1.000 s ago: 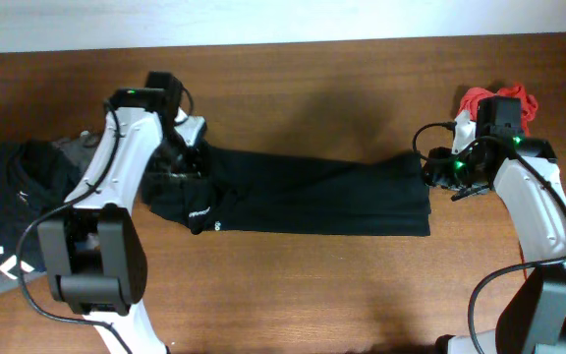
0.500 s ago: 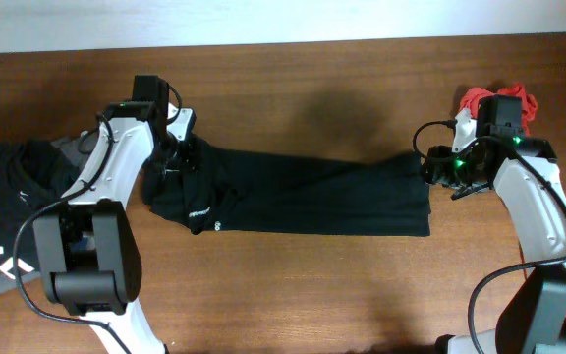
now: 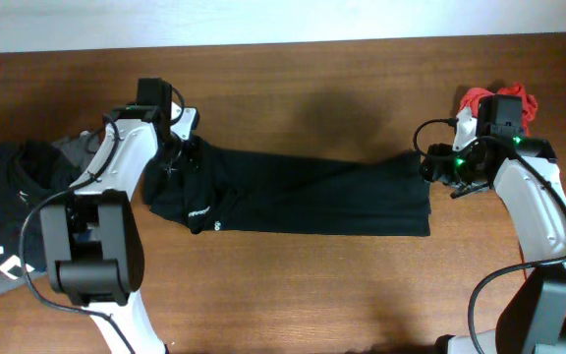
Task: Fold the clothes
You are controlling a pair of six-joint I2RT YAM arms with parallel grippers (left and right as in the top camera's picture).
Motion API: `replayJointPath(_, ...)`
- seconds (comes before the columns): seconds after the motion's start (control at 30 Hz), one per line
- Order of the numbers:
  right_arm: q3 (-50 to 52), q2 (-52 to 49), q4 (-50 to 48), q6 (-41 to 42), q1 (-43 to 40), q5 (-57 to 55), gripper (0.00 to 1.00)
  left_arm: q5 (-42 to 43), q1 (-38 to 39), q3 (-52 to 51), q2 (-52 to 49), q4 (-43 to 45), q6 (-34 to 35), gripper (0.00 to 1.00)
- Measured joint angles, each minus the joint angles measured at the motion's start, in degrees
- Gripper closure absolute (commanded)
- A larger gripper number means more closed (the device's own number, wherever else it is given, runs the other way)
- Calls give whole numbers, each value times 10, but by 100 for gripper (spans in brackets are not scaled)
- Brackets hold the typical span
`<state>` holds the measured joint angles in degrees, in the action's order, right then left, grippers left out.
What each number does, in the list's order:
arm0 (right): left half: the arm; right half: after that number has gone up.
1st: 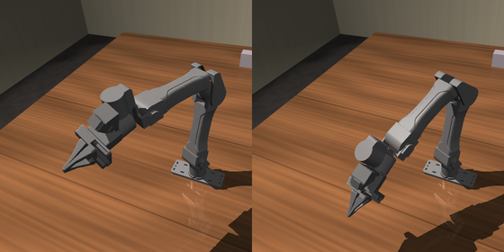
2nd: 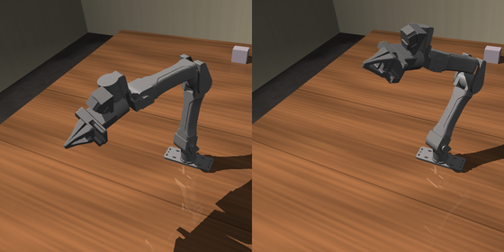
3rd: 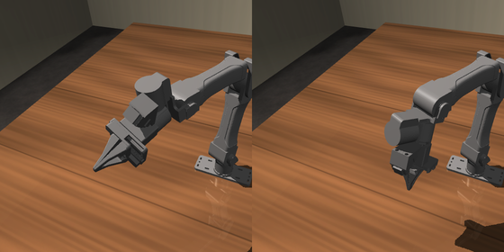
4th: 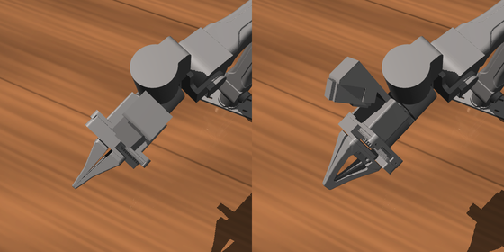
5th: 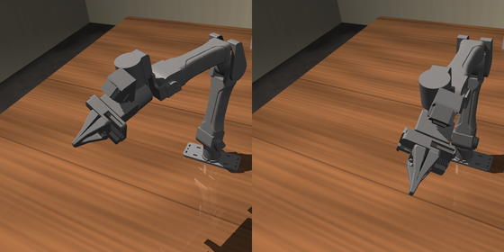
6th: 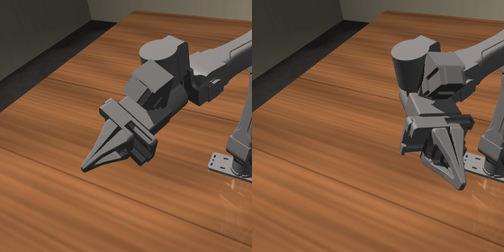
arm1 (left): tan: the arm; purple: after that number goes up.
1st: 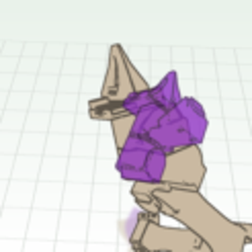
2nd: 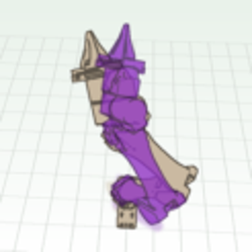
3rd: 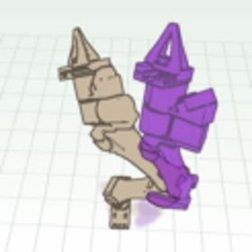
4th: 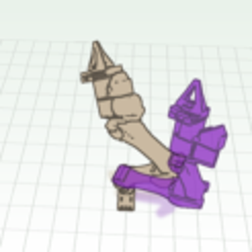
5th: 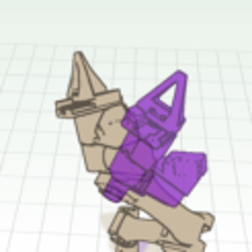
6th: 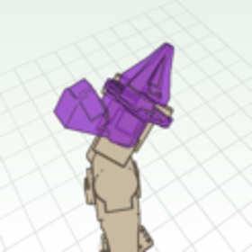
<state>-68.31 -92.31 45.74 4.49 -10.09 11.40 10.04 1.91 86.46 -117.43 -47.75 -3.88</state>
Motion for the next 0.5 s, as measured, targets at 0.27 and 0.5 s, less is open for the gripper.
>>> replayJointPath(0.27,0,-8,-49,16,0,0,45,7,0,9,-2,0,-6,100)
replayJointPath(0.5,0,-104,-88,40,0,15,54,16,-2,39,-2,24,-1,99)
